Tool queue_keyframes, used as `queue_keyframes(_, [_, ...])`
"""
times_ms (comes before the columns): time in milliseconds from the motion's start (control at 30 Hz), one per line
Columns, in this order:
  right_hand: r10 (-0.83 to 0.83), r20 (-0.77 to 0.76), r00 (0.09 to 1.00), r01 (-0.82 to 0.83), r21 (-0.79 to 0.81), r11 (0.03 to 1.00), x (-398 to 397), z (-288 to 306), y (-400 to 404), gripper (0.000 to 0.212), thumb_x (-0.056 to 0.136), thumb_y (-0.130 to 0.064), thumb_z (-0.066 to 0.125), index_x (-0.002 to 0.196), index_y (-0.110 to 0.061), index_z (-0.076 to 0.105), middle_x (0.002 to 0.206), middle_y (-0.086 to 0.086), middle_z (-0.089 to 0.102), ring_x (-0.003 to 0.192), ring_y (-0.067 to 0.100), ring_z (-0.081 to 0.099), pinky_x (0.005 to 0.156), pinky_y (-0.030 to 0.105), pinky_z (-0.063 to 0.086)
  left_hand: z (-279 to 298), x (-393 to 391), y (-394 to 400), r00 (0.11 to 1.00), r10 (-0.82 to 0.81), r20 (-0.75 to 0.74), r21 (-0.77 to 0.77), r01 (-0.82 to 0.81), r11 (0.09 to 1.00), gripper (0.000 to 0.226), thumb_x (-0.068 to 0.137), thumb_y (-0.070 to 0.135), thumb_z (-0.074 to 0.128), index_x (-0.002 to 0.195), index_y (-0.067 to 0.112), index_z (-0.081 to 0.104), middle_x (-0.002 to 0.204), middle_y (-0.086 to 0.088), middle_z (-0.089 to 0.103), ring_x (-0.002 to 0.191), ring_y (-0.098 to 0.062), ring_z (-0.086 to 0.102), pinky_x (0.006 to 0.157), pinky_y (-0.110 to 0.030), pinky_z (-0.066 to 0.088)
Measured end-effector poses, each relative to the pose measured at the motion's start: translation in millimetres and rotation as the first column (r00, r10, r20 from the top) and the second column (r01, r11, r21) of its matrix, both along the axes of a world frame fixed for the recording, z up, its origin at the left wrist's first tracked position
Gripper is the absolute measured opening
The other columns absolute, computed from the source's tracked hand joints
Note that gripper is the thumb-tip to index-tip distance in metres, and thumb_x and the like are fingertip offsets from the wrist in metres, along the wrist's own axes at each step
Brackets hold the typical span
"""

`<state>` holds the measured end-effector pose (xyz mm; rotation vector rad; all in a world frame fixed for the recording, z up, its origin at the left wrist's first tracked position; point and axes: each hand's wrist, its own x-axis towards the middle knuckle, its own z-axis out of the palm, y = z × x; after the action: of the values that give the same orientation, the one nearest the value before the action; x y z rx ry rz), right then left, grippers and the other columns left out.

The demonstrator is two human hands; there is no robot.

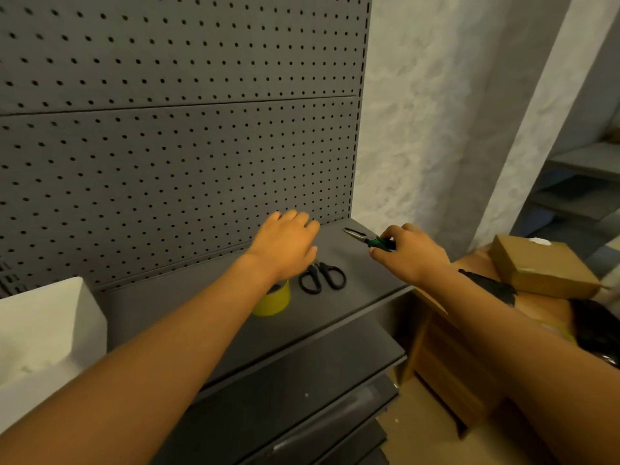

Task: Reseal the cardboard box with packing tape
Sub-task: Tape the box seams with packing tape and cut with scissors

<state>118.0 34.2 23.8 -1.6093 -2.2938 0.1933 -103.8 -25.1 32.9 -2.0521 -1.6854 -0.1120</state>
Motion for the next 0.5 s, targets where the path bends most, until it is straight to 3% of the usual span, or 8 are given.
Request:
queue_keyframes(133, [0.014,0.008,1.0,-0.013,-0.022,1.0,-8,-12,19,0.043,0.089,-0.053,0.052,0.118,-0.02,0.055,0.114,0.006,0.05,0.095,0.027,0.052,0.075,0.039,0.049,-7,-1,14,0.999,0.011,0.034,0.001,-0.011,1.0,0.04,0.098,0.039,0.039,0.13,0.016,0.046,0.124,-0.005,0.052,0.115,-0.024,0.047,0.097,-0.037,0.038])
queue_keyframes(500, [0.038,0.141,0.989,-0.016,-0.154,0.988,-15,-48,74,0.05,0.093,-0.052,0.045,0.125,-0.014,0.044,0.128,0.014,0.043,0.115,0.036,0.043,0.092,0.048,0.044,-30,1,53,0.987,0.138,0.087,-0.1,-0.129,0.987,0.041,0.096,0.037,0.042,0.132,0.015,0.046,0.128,-0.005,0.052,0.118,-0.024,0.047,0.098,-0.038,0.037])
